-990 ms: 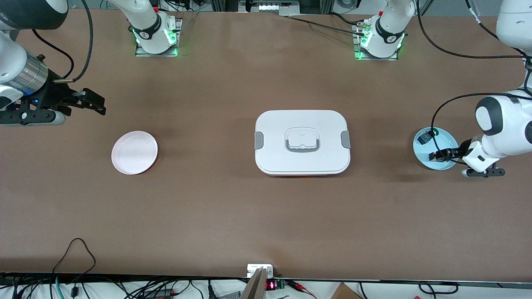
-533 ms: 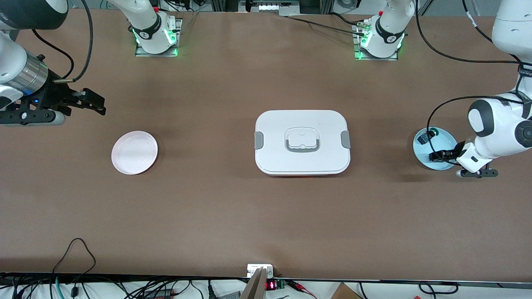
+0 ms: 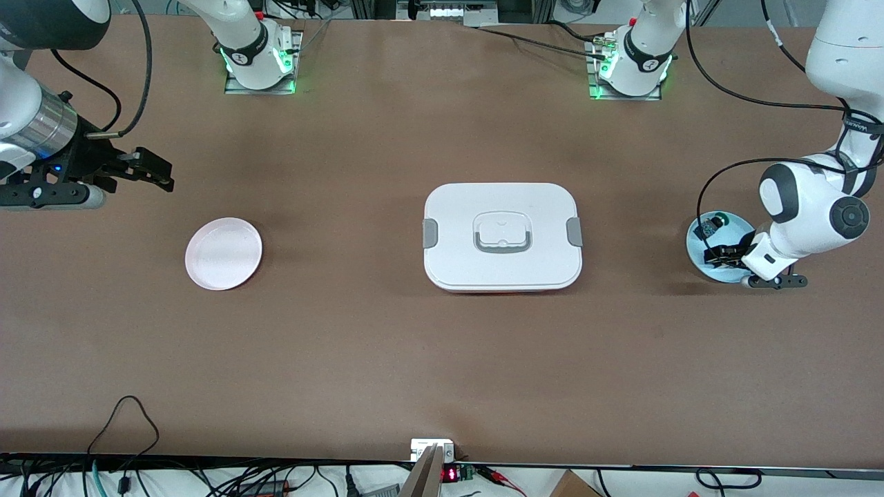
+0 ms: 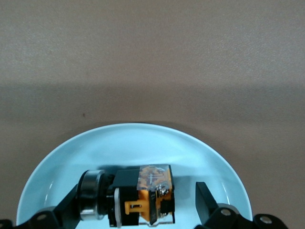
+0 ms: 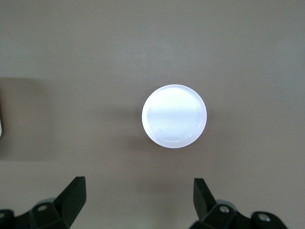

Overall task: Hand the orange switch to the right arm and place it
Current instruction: 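Lower the left gripper onto the orange switch in the blue dish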

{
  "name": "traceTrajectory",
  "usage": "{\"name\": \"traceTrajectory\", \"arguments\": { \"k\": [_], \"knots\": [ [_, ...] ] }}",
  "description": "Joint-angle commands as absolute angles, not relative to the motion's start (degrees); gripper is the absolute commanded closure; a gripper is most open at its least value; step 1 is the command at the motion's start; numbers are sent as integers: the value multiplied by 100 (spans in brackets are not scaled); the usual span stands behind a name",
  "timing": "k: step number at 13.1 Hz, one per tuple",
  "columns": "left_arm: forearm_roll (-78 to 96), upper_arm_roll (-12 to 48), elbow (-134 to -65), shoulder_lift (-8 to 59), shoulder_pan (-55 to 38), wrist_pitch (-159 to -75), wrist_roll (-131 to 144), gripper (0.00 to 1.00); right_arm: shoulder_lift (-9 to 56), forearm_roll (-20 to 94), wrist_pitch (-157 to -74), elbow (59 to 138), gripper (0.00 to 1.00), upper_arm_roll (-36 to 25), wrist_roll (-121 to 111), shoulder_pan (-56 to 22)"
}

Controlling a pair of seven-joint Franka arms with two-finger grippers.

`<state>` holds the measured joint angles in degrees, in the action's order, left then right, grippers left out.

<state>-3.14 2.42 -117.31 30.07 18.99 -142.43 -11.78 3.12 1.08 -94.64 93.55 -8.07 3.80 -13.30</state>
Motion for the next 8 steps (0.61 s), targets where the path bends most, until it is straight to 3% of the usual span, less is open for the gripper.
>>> {"name": "traceTrajectory", "arguments": {
  "k": [1, 5, 7, 8],
  "knots": [
    [-396, 264, -11795, 2962, 1960, -14326, -1292, 0, 316, 202, -9475, 9273, 0, -782, 352, -1301],
    [-396, 264, -11777, 2971, 1960, -14344, -1292, 5, 316, 202, -9483, 9272, 0, -782, 352, -1310],
    [-396, 272, -11769, 2971, 1960, -14344, -1292, 19, 316, 202, -9483, 9272, 0, -782, 352, -1301],
    [-396, 272, -11769, 2997, 1969, -14344, -1283, 35, 316, 202, -9483, 9272, 0, -782, 352, -1301]
  ]
}}
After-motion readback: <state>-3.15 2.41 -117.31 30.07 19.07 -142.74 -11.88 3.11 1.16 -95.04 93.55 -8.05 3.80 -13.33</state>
